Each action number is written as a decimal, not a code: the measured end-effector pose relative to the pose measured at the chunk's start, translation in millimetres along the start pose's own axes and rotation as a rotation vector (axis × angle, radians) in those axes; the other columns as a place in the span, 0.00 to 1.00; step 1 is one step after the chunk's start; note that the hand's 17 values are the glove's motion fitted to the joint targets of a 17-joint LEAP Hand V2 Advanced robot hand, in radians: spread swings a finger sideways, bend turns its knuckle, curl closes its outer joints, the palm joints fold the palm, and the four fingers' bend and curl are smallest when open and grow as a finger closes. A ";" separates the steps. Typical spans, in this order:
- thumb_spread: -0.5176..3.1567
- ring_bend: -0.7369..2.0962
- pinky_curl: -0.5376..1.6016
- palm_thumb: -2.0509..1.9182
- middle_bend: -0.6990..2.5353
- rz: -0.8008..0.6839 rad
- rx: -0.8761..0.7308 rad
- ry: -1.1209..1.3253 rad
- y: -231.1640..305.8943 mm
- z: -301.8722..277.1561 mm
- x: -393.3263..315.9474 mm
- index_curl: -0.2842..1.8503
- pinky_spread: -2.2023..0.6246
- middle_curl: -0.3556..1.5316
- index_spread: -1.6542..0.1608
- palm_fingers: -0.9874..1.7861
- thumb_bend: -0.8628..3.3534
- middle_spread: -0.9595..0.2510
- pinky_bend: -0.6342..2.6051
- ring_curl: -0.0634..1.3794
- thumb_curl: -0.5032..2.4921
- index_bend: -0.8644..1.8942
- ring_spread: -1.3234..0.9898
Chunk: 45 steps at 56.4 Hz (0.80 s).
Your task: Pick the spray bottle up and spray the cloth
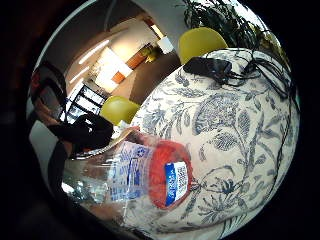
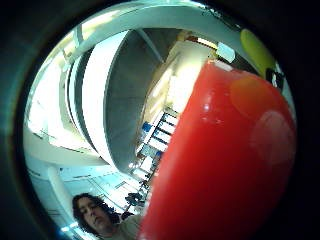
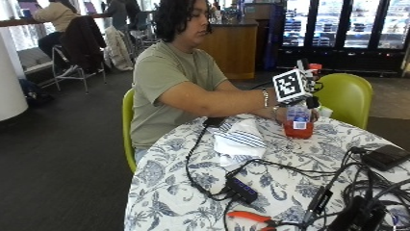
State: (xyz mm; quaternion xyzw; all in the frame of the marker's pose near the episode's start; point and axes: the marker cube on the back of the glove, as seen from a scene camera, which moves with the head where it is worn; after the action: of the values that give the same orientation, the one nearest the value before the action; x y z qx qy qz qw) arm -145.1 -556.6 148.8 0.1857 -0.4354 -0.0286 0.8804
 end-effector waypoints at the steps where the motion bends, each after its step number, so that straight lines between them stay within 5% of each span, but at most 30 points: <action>1: 0.32 0.50 0.44 0.75 0.39 -0.002 0.002 0.005 -0.2 0.4 -0.5 0.42 0.70 0.49 0.78 0.84 0.20 0.68 0.36 0.37 0.44 0.38 0.51; 21: 0.30 0.50 0.44 0.75 0.40 0.039 0.013 -0.028 -1.8 -9.5 9.0 0.43 0.69 0.49 0.78 0.84 0.20 0.68 0.35 0.37 0.44 0.38 0.51; 27: 0.32 0.51 0.45 0.75 0.40 0.121 -0.165 -0.082 14.8 -15.2 7.3 0.42 0.69 0.49 0.78 0.83 0.20 0.69 0.36 0.37 0.44 0.37 0.51; 45: 0.41 0.44 0.42 0.69 0.33 0.157 -0.284 0.292 44.3 -71.0 13.8 0.34 0.82 0.43 0.77 0.55 0.19 0.79 0.30 0.32 0.37 0.33 0.54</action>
State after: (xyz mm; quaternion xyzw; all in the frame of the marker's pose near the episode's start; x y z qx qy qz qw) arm -86.3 -496.9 135.7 0.0273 -0.3080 0.0062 0.9510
